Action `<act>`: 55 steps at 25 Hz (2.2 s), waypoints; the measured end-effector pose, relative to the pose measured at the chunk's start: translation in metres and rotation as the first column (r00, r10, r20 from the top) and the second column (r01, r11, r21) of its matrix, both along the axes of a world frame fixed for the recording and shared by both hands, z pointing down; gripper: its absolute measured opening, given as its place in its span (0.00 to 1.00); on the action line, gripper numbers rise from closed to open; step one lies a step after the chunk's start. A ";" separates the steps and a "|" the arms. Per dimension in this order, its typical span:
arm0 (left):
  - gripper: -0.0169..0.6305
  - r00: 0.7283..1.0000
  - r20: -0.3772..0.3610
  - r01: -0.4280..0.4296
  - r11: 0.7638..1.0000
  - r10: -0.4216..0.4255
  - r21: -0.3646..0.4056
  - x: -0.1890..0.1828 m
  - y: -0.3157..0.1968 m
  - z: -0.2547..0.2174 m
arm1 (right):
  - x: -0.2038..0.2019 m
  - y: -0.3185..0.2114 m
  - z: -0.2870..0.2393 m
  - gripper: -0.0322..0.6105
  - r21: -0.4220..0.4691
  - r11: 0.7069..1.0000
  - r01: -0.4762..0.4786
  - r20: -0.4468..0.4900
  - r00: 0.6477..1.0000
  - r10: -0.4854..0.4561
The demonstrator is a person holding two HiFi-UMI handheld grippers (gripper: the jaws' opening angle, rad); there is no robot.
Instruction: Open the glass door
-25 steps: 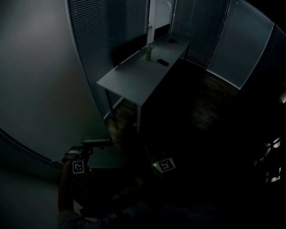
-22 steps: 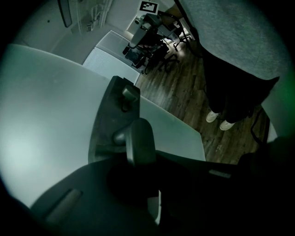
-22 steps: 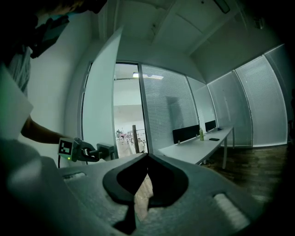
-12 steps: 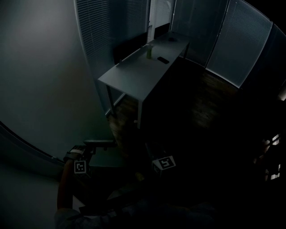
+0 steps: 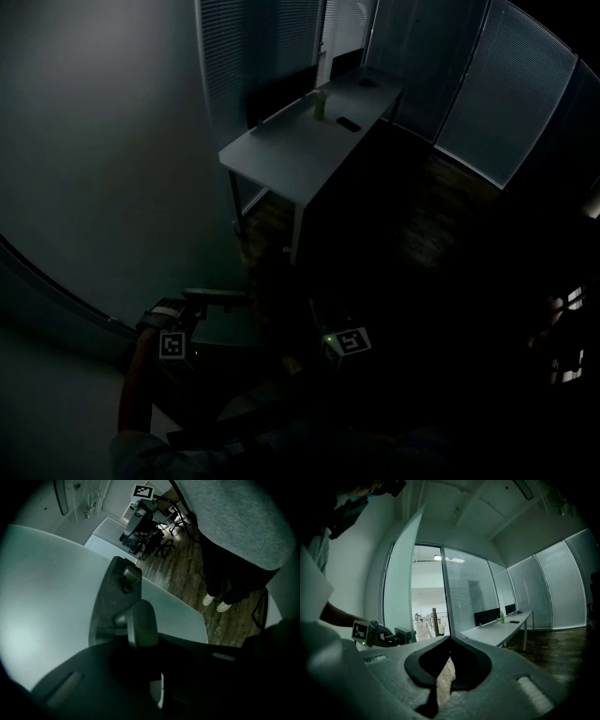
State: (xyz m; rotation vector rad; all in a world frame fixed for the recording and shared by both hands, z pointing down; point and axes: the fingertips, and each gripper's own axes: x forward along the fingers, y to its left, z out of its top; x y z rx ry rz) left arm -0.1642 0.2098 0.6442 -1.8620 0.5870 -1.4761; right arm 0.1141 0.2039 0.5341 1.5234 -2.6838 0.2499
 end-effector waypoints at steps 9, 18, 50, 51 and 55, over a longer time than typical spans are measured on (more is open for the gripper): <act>0.03 1.000 0.001 -0.004 1.000 0.004 -0.005 0.002 0.007 0.003 | -0.015 -0.005 0.003 0.05 0.002 1.000 0.029 -0.006 1.000 -0.029; 0.10 1.000 0.017 -0.008 0.999 0.009 -0.053 0.000 0.006 0.009 | -0.030 -0.028 0.004 0.05 0.002 0.998 0.057 -0.009 0.998 -0.057; 0.39 0.958 -0.163 0.225 0.970 -0.237 -0.092 -0.019 0.036 -0.063 | -0.046 -0.031 0.017 0.05 -0.036 0.994 0.104 -0.015 0.994 -0.104; 0.39 0.951 -0.191 0.230 0.968 -0.245 -0.096 -0.017 0.038 -0.067 | -0.045 -0.031 0.016 0.05 -0.036 0.994 0.103 -0.013 0.995 -0.103; 0.34 0.902 -0.331 0.259 0.961 -0.278 -0.101 -0.011 0.039 -0.082 | -0.044 -0.030 0.016 0.05 -0.041 0.994 0.101 -0.016 0.995 -0.102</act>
